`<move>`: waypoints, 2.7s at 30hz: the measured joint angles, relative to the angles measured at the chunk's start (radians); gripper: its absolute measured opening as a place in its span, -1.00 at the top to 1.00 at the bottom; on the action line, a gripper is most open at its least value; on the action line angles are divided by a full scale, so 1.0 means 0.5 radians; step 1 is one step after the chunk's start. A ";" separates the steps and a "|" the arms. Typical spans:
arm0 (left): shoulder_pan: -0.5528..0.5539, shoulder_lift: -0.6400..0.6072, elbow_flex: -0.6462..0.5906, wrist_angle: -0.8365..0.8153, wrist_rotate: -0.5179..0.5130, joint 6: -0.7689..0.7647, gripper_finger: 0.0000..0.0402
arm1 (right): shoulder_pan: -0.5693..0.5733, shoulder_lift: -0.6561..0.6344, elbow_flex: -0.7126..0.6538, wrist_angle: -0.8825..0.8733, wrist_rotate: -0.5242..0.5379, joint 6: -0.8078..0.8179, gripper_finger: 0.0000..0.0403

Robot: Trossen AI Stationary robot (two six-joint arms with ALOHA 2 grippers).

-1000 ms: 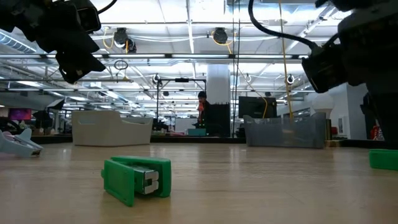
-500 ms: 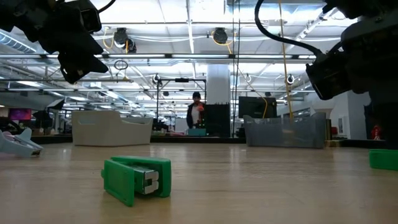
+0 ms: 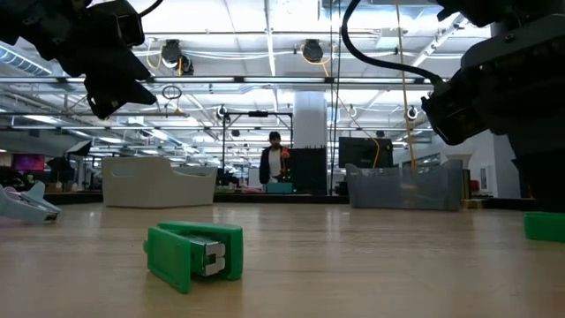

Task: Pick and place Stapler, Stapler remover, tape
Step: Put the right small green stapler into the gray bin

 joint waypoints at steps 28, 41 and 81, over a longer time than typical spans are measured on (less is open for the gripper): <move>0.000 0.000 0.000 -0.001 0.001 0.008 0.16 | 0.001 0.001 -0.004 -0.088 0.038 0.058 0.36; 0.000 0.000 0.000 0.001 0.002 0.008 0.16 | -0.016 -0.141 -0.004 -0.056 0.070 0.056 0.66; -0.004 0.298 0.002 1.306 -0.003 -0.419 0.16 | -0.678 -0.274 0.046 2.484 0.725 -1.170 0.67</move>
